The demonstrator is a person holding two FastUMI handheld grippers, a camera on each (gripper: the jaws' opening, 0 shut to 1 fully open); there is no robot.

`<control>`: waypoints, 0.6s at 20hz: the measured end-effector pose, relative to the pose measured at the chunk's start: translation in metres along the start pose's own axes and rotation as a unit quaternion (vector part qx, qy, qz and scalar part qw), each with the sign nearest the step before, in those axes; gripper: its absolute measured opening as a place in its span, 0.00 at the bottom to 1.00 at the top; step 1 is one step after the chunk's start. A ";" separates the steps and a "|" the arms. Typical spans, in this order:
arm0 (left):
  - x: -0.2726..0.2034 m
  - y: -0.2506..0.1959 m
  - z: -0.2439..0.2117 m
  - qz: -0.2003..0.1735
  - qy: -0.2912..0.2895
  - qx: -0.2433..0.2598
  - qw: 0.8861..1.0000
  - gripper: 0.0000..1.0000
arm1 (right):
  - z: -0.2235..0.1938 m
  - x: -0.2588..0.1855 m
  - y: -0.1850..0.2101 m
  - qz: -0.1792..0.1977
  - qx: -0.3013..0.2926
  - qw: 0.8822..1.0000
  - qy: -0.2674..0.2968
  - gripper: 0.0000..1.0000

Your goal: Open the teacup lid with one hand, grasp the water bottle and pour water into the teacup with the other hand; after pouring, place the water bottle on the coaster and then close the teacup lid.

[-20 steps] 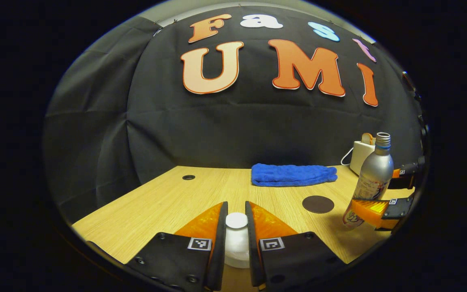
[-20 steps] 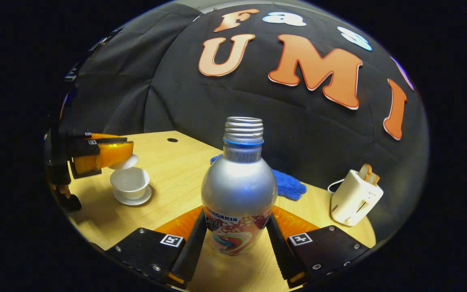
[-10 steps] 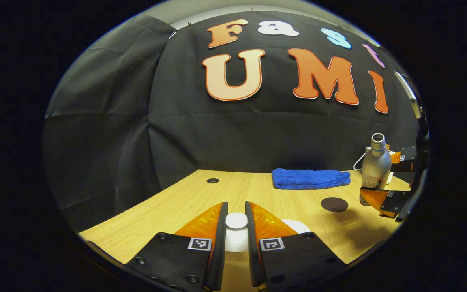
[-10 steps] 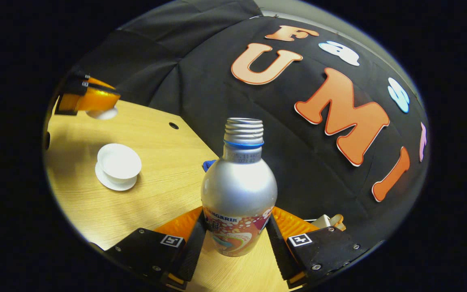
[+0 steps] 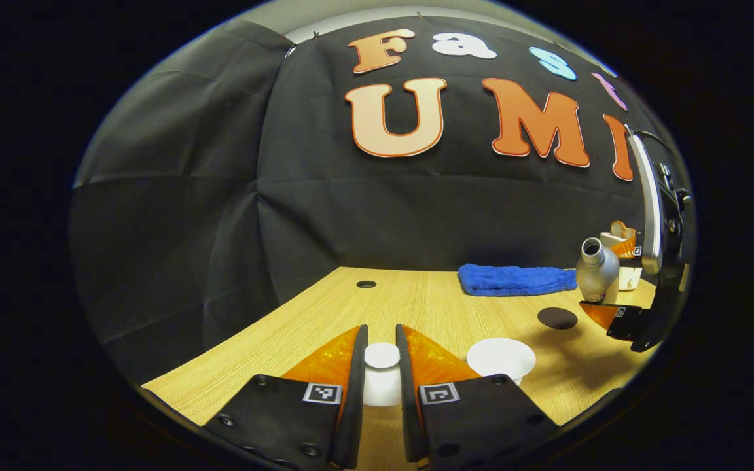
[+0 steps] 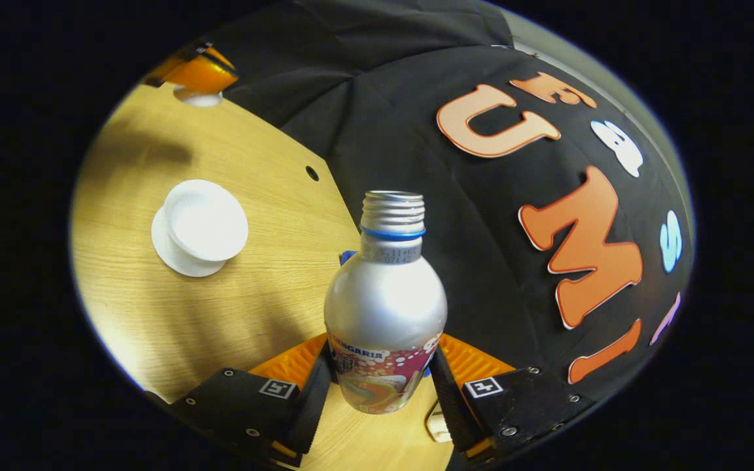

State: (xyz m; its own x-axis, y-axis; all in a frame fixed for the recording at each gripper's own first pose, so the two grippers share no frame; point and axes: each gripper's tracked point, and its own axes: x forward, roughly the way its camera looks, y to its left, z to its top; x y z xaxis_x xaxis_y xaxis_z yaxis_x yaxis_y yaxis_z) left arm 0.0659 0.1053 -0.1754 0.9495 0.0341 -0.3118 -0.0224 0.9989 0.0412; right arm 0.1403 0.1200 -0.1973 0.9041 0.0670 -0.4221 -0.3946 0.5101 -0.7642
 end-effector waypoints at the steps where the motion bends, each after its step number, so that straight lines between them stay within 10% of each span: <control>1: -0.001 0.003 0.001 0.001 -0.001 -0.002 1.000 0.29 | 0.005 0.002 0.001 -0.001 -0.017 1.000 -0.004 0.78; 12: -0.008 0.020 -0.003 0.007 0.005 0.000 1.000 0.25 | 0.022 0.011 0.005 -0.018 -0.184 0.982 -0.042 0.78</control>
State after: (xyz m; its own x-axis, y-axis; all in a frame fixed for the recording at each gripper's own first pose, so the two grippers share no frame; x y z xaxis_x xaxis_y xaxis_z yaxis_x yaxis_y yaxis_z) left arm 0.0565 0.1246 -0.1748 0.9458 0.0492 -0.3211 -0.0362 0.9983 0.0465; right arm 0.1514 0.1425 -0.1952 0.9227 0.1337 -0.3615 -0.3808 0.1710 -0.9087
